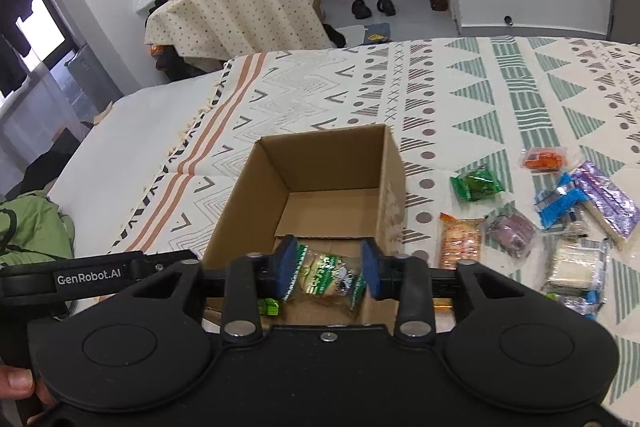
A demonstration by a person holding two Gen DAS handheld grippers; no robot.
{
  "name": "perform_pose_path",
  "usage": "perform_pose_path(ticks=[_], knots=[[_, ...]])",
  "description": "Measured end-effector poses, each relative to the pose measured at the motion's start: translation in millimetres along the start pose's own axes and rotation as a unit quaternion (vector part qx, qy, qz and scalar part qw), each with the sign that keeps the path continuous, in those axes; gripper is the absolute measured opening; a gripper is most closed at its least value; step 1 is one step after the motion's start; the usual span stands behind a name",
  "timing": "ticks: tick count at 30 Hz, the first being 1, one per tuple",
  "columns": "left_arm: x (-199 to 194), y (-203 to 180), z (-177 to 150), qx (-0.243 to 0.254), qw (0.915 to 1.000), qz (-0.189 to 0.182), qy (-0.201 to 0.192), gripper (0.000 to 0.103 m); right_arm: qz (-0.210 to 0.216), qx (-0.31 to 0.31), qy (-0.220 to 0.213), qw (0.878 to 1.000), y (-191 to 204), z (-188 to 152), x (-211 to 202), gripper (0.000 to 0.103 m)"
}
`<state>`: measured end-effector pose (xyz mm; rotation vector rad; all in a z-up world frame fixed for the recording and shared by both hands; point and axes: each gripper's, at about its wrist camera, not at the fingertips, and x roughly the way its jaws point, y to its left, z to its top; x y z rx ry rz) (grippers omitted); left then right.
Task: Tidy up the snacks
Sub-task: 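Carry both packets into the cardboard box and open both tools, then move both open tools back over the snack pile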
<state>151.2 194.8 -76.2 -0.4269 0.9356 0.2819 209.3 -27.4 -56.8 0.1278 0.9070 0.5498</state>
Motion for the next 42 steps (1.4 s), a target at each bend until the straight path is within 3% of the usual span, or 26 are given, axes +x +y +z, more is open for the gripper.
perform_pose_path(ticks=[8,12,21,42], knots=[[-14,-17,-11,0.017,0.9997,-0.005,-0.014,0.091,-0.013,0.015,-0.016,1.000,-18,-7,-23,0.082],[-20,-27,-16,0.023,0.9995,-0.010,-0.021,0.103,-0.023,0.026,-0.026,0.999,-27,-11,-33,0.099],[-36,-59,-31,0.049,0.9979,-0.015,-0.041,0.103,-0.038,0.016,-0.033,0.999,-49,-21,-56,0.103],[-58,-140,-67,0.081,0.9957,-0.031,-0.032,0.103,-0.046,0.048,-0.077,0.995,-119,-40,-118,0.103]])
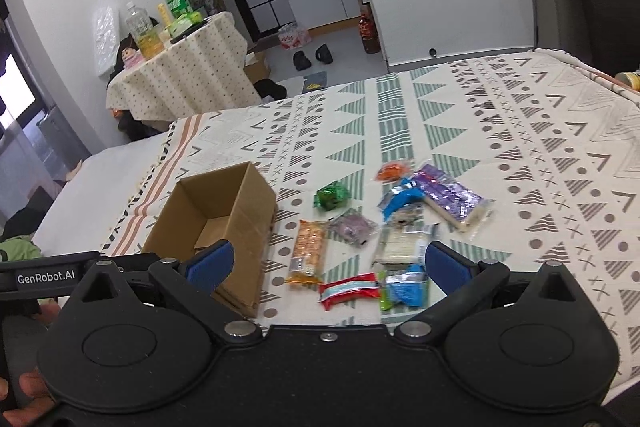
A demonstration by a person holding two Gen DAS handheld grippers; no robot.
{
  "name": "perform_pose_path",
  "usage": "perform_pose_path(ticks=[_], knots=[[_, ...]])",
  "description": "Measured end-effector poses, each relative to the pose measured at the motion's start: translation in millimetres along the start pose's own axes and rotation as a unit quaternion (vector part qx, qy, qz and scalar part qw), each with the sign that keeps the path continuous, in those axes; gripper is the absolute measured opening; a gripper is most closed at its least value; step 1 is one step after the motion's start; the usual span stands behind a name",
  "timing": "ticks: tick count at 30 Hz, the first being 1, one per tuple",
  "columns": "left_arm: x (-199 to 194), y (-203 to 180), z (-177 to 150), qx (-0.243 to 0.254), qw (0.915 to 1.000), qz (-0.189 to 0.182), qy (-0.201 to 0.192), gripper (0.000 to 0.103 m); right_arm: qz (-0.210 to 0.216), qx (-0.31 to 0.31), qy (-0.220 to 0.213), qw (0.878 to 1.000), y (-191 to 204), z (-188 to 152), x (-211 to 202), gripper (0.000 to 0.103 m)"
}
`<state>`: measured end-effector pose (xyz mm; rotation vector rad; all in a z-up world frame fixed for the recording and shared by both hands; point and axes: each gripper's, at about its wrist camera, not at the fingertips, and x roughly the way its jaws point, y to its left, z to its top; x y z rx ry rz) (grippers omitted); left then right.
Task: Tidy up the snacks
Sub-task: 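Move both open tools back over the snack pile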
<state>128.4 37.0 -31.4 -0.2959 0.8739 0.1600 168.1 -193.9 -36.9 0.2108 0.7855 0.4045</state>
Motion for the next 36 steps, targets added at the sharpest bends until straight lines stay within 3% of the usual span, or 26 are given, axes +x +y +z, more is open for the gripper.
perform_pose_path(ticks=[13,20,36], knots=[[-6,-52,-13,0.020,0.9998,0.002,-0.004,0.103,0.003,0.022,-0.022,1.000,-46,-1,-30,0.103],[-5,-74,-13,0.019,0.9998,0.005,-0.010,0.103,0.031,0.055,-0.012,0.998,-72,5,-39,0.103],[36,-98,-11,0.001,0.9999,0.010,-0.004,0.100,0.060,0.126,0.040,0.989,-123,2,11,0.097]])
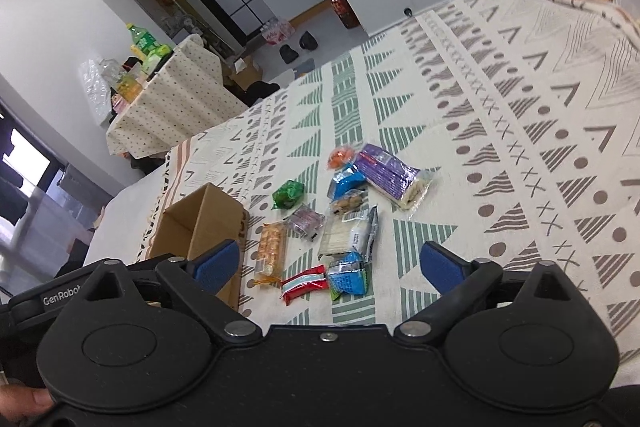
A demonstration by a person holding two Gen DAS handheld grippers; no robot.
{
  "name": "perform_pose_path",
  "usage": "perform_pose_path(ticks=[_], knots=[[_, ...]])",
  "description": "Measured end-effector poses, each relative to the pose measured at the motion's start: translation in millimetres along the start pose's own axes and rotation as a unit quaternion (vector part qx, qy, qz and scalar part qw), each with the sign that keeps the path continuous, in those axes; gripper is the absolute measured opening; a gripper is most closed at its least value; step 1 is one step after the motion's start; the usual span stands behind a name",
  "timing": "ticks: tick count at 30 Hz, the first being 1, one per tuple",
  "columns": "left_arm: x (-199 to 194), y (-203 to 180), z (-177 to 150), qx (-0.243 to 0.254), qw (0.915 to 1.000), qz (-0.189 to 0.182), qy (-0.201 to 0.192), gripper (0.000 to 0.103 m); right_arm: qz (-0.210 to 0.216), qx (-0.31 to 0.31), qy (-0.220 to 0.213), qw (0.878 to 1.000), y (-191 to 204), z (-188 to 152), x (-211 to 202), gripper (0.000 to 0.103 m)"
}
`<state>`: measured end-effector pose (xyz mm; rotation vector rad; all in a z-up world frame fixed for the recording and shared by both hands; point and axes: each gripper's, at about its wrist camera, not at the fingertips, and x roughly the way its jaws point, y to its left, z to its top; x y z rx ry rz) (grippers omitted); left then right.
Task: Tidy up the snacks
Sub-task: 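Move both open tools back over the snack pile, then grasp the red snack bar with the left tool while the right tool grasps the blue packet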
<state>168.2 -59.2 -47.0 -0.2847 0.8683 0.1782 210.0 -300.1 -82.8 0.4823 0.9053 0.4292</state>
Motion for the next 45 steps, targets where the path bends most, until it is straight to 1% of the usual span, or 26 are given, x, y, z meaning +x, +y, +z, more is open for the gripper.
perform_pose_path(ticks=[2,4,8,10,14,16,18,21,24,26,28,30,33,35,38,40,42,44,45], knots=[[10,1,0,-0.003,1.0000,0.001,0.008,0.099,0.003,0.019,0.012,1.000,-5,-1,12,0.095],[21,3,0,-0.009,0.9998,-0.001,0.017,0.095,0.007,0.035,0.022,0.999,-8,-1,22,0.093],[43,4,-1,-0.010,0.9994,-0.008,0.033,0.094,0.010,0.042,0.034,0.999,-7,0,41,0.092],[53,6,-2,-0.012,0.9991,-0.011,0.039,0.093,0.007,0.041,0.041,0.998,-6,0,50,0.087],[76,14,-3,-0.027,0.9983,-0.014,0.050,0.089,0.001,0.042,0.065,0.997,-8,0,72,0.082],[89,17,-6,-0.033,0.9977,-0.013,0.057,0.088,0.006,0.049,0.074,0.996,-11,1,82,0.081],[101,20,-10,-0.041,0.9969,-0.017,0.066,0.086,0.001,0.052,0.078,0.996,-14,2,90,0.081],[117,23,-16,-0.051,0.9959,-0.017,0.073,0.084,0.000,0.066,0.097,0.993,-22,2,104,0.080],[131,25,-21,-0.056,0.9951,-0.020,0.078,0.084,-0.003,0.065,0.109,0.992,-21,0,111,0.079],[141,24,-26,-0.056,0.9946,-0.018,0.085,0.083,-0.011,0.060,0.111,0.992,-22,0,115,0.079],[149,24,-30,-0.058,0.9939,-0.018,0.092,0.082,-0.016,0.071,0.119,0.990,-27,1,119,0.078],[154,23,-34,-0.057,0.9942,-0.007,0.090,0.082,-0.020,0.079,0.126,0.989,-31,0,125,0.077],[163,21,-39,-0.059,0.9941,0.001,0.092,0.081,-0.036,0.073,0.132,0.988,-30,0,133,0.075],[165,19,-40,-0.058,0.9949,0.008,0.082,0.080,-0.040,0.074,0.137,0.987,-31,-1,135,0.074],[166,16,-41,-0.059,0.9955,0.012,0.073,0.066,-0.038,0.077,0.142,0.986,-33,-3,136,0.074],[164,15,-40,-0.058,0.9956,0.016,0.072,0.049,-0.034,0.074,0.144,0.986,-31,-3,137,0.074],[162,15,-39,-0.061,0.9955,0.006,0.072,0.042,-0.035,0.068,0.151,0.986,-28,-4,142,0.073],[160,17,-37,-0.068,0.9951,0.002,0.072,0.039,-0.034,0.061,0.155,0.985,-25,-5,144,0.072],[158,17,-36,-0.071,0.9949,0.002,0.071,0.034,-0.035,0.060,0.155,0.985,-25,-6,144,0.072]])
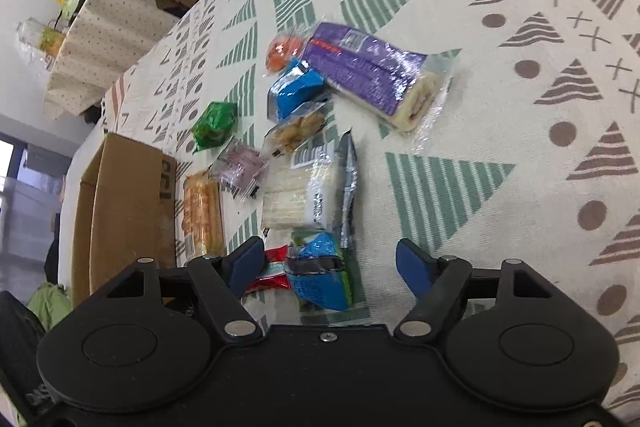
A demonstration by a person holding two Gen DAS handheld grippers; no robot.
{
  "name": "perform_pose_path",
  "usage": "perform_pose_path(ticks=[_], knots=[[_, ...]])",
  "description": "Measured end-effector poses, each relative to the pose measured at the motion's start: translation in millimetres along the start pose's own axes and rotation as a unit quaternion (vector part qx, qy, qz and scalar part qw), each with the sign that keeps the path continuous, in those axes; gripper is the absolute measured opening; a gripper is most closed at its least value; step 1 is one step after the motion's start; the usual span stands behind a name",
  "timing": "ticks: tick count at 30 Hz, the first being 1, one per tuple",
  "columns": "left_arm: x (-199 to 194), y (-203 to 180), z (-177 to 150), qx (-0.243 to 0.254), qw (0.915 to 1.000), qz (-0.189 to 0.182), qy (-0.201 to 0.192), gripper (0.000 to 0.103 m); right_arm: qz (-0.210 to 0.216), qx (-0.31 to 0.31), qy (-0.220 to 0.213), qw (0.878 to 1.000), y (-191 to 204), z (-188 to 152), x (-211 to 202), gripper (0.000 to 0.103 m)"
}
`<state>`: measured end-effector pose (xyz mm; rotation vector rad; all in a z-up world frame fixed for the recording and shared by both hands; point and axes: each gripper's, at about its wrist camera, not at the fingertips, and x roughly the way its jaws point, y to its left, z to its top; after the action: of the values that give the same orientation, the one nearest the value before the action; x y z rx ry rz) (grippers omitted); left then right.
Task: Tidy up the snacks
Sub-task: 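Grasp the red snack bar with the left tool while the right tool grasps the blue packet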
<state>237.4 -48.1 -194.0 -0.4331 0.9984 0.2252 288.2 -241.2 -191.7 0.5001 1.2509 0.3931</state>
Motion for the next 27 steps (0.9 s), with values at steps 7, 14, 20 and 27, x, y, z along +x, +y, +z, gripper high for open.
perform_pose_path(ticks=[7,14,20,27], knots=[[-24,4,6,-0.009,0.9998,-0.010,-0.015,0.016,-0.014,-0.014,0.008,1.000,3,-6,6,0.064],[-46,13,9,-0.041,0.9983,-0.030,-0.029,0.010,-0.011,-0.041,0.009,0.999,13,-12,11,0.029],[-62,21,7,-0.064,0.9958,-0.053,-0.039,0.000,-0.003,-0.046,-0.014,0.999,20,-16,-7,0.023],[-83,28,15,-0.065,0.9930,-0.072,-0.067,0.000,-0.005,-0.085,-0.042,0.996,42,-25,-26,0.022]])
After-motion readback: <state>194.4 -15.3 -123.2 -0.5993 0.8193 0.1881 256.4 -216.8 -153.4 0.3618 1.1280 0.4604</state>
